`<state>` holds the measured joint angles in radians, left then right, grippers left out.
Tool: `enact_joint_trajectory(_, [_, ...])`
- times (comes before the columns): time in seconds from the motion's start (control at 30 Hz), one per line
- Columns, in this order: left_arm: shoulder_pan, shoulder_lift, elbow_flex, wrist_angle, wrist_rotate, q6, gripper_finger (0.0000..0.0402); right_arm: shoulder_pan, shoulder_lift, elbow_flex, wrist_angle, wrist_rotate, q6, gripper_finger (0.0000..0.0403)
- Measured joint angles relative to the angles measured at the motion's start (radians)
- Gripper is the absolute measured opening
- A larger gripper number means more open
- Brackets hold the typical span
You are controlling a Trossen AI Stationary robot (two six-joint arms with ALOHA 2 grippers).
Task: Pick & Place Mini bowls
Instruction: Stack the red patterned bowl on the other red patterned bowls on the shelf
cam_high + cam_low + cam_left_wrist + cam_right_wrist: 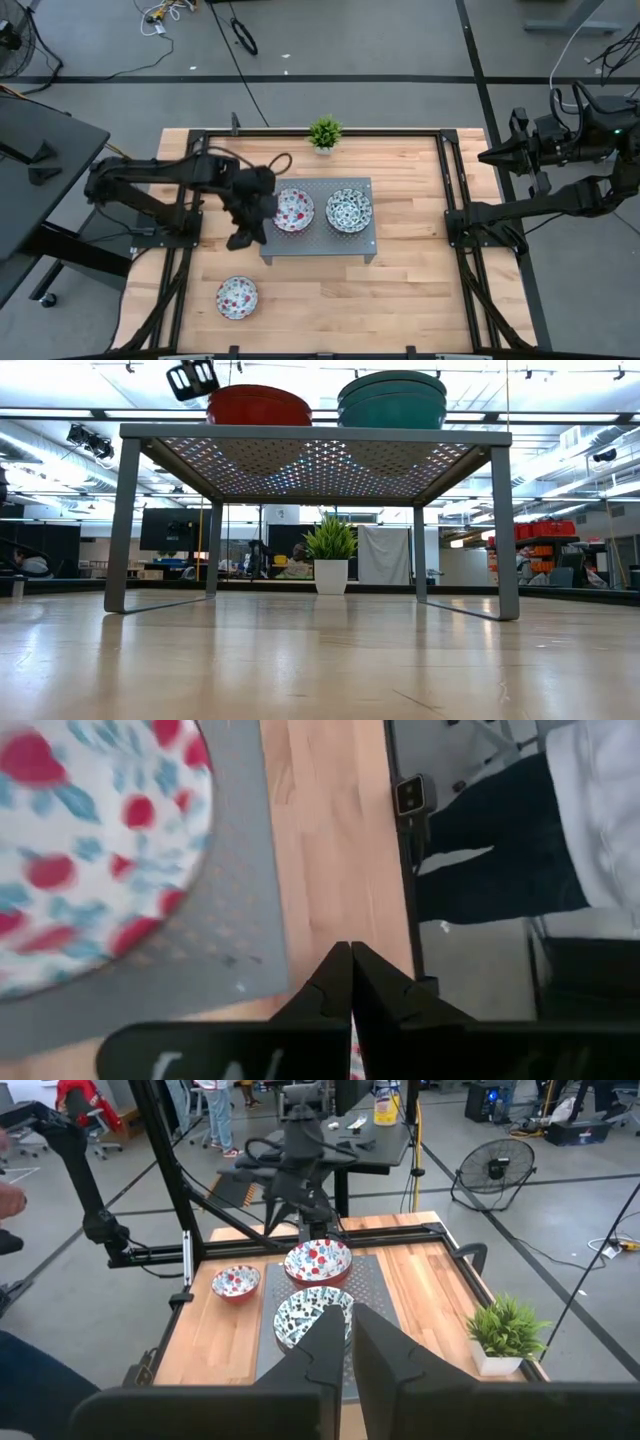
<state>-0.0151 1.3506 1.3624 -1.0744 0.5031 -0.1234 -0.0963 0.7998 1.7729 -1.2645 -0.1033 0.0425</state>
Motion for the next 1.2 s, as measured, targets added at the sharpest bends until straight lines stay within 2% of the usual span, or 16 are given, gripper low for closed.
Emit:
enact_joint_trajectory(0.17, [-0.102,-0.001,0.000,-0.001,-0.056,-0.093,0.0002,0.000,0.000,0.000,0.000,0.000,0.000,0.0029])
enact_joint_trajectory(0.47, [-0.253,-0.003,0.000,-0.057,-0.225,-0.119,0.0002,0.000,0.000,0.000,0.000,0.000,0.000,0.0029])
enact_joint_trajectory(0.7, [-0.352,-0.003,-0.025,-0.071,-0.242,-0.143,0.0003,0.000,0.000,0.000,0.000,0.000,0.000,0.0029])
enact_joint_trajectory(0.87, [-0.426,-0.037,-0.069,-0.074,-0.294,-0.186,0.0005,0.000,0.000,0.000,0.000,0.000,0.000,0.0029])
enact_joint_trajectory(0.97, [-0.459,-0.069,-0.115,-0.077,-0.308,-0.258,0.0022,0.000,0.000,0.000,0.000,0.000,0.000,0.0029])
enact_joint_trajectory(1.2, [-0.522,-0.097,-0.217,-0.074,-0.308,-0.419,0.0089,0.000,0.000,0.000,0.000,0.000,0.000,0.0029])
